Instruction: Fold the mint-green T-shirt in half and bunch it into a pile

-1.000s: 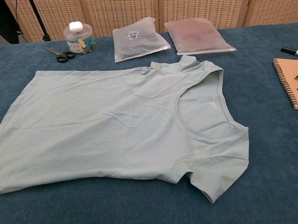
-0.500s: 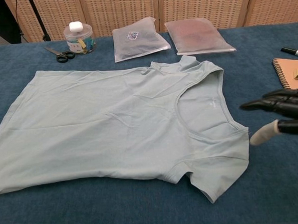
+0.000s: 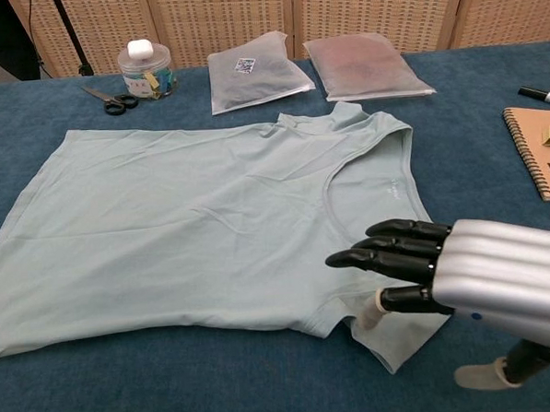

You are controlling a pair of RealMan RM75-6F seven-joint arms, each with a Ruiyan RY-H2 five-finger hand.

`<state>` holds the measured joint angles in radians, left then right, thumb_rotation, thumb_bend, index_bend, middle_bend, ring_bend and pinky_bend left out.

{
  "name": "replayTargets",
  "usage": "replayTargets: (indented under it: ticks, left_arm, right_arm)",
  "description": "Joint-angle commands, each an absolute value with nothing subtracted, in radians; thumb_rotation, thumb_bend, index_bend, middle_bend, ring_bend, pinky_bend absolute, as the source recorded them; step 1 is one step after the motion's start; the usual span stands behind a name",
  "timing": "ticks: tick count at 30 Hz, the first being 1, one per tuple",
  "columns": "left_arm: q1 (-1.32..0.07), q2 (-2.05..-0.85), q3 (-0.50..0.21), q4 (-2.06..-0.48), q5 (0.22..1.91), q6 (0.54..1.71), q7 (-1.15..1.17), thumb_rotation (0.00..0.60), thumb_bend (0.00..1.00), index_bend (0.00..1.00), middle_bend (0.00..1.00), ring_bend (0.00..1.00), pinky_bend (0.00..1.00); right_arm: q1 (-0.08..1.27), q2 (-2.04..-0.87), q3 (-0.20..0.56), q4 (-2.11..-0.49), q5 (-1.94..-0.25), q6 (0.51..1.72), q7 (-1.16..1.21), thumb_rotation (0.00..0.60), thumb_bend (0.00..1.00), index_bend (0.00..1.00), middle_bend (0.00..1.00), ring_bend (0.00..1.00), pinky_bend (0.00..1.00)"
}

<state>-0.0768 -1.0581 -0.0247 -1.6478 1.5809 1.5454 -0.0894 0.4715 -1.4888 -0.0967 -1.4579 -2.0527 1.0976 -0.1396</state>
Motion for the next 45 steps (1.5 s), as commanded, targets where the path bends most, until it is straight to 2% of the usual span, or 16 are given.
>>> replayTargets:
  ticks: [1,16,22,24,27,35,41,45]
  left_arm:
    - [-0.078,-1.057,-0.026,-1.648,1.577,1.543,-0.092,0.600,0.01,0.00,0.00,0.00,0.00]
    - [-0.083,-1.050,-0.025,-1.650,1.569,1.527,-0.103,0.600,0.01,0.00,0.00,0.00,0.00]
    - [-0.084,-1.050,-0.023,-1.651,1.572,1.525,-0.104,0.600,0.02,0.00,0.00,0.00,0.00]
    - [-0.084,-1.050,-0.023,-1.651,1.573,1.526,-0.103,0.600,0.02,0.00,0.00,0.00,0.00]
    - [-0.084,-1.051,-0.022,-1.651,1.574,1.526,-0.099,0.600,0.02,0.00,0.00,0.00,0.00]
    - [-0.091,-1.070,-0.014,-1.632,1.617,1.537,-0.104,0.600,0.03,0.00,0.00,0.00,0.00]
    - [-0.100,-1.104,0.030,-1.586,1.737,1.558,-0.123,0.600,0.07,0.00,0.00,0.00,0.00]
    - [-0.097,-1.197,0.069,-1.506,1.816,1.574,-0.118,0.600,0.12,0.00,0.00,0.00,0.00]
  right_arm:
    - [0.489,-1.525,-0.076,-1.438,-2.013,1.070,-0.171,0.600,0.21,0.28,0.00,0.00,0.00]
    - [0.515,-1.607,-0.037,-1.454,-1.881,0.986,-0.357,0.600,0.22,0.30,0.00,0.00,0.00]
    - [0.518,-1.601,-0.044,-1.466,-1.861,0.994,-0.387,0.600,0.34,0.42,0.00,0.00,0.00]
    - [0.519,-1.601,-0.049,-1.461,-1.857,1.005,-0.374,0.600,0.41,0.46,0.00,0.00,0.00]
    - [0.520,-1.611,-0.057,-1.434,-1.865,1.036,-0.345,0.600,0.50,0.50,0.00,0.00,0.00]
    - [0.520,-1.642,-0.083,-1.342,-1.904,1.145,-0.221,0.600,0.65,0.56,0.04,0.00,0.00]
    - [0.516,-1.642,-0.112,-1.280,-1.931,1.218,-0.133,0.600,0.67,0.56,0.05,0.00,0.00]
    - [0.511,-1.641,-0.137,-1.235,-1.958,1.275,-0.071,0.600,0.67,0.57,0.06,0.00,0.00]
